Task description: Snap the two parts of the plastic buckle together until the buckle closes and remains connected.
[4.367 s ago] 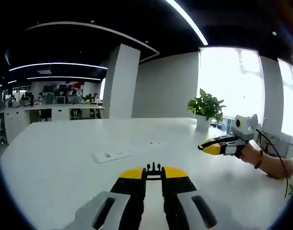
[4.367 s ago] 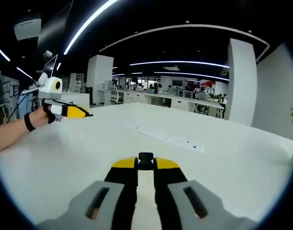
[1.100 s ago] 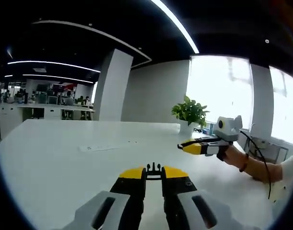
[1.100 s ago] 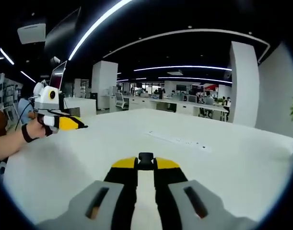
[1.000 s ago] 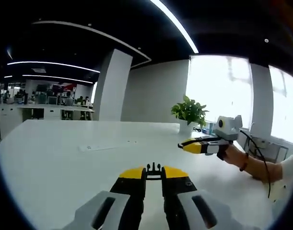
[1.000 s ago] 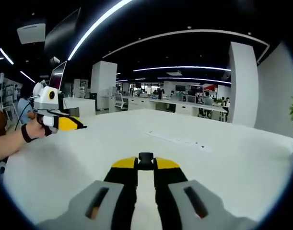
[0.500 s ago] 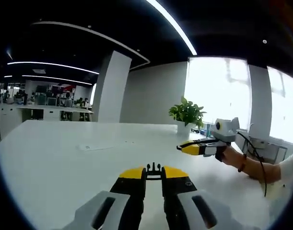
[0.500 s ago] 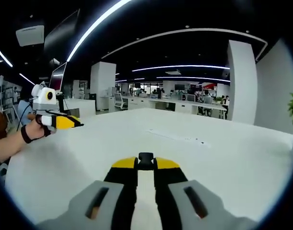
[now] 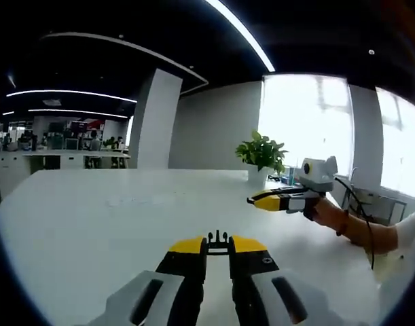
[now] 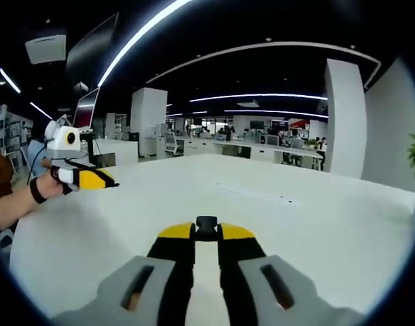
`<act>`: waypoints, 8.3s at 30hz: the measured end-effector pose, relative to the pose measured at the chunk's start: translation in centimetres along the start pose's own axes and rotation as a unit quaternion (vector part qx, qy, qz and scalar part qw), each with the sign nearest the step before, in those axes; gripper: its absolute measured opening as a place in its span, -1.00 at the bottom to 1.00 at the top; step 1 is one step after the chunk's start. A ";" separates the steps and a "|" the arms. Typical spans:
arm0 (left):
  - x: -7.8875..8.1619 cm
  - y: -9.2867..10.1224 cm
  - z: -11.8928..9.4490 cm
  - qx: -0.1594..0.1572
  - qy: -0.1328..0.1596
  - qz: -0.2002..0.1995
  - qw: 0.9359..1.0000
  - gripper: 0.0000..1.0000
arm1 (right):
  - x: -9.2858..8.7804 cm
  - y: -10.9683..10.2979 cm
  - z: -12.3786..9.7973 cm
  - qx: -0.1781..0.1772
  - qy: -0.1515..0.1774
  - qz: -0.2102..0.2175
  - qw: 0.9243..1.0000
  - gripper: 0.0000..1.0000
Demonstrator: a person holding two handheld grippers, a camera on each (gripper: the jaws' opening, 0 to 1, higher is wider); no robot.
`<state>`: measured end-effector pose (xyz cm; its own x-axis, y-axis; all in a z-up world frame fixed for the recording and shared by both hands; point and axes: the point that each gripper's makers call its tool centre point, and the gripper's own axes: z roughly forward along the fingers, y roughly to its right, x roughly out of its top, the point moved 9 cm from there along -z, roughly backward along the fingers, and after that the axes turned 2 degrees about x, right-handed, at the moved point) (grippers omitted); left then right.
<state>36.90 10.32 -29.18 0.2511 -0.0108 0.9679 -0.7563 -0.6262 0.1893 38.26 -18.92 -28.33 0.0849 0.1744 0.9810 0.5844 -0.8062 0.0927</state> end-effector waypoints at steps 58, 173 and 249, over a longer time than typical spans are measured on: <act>-1.5 1.9 -1.1 -0.060 -0.029 0.049 0.997 -0.77 | -0.8 -2.9 -0.7 0.131 -0.025 -0.046 0.990 -0.78; -5.8 7.0 -0.5 -0.277 -0.120 0.148 0.942 -0.77 | -3.7 -10.4 -1.4 0.443 -0.089 -0.109 0.885 -0.78; -6.8 7.3 0.4 -0.303 -0.149 0.121 0.933 -0.85 | -3.3 -11.8 -1.3 0.447 -0.127 -0.111 0.879 -0.84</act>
<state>29.91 5.49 -34.43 0.1184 -0.3682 0.9222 -0.9927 -0.0223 0.1185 30.04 -10.66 -32.47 -0.0001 0.4842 0.8749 0.9999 0.0094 -0.0050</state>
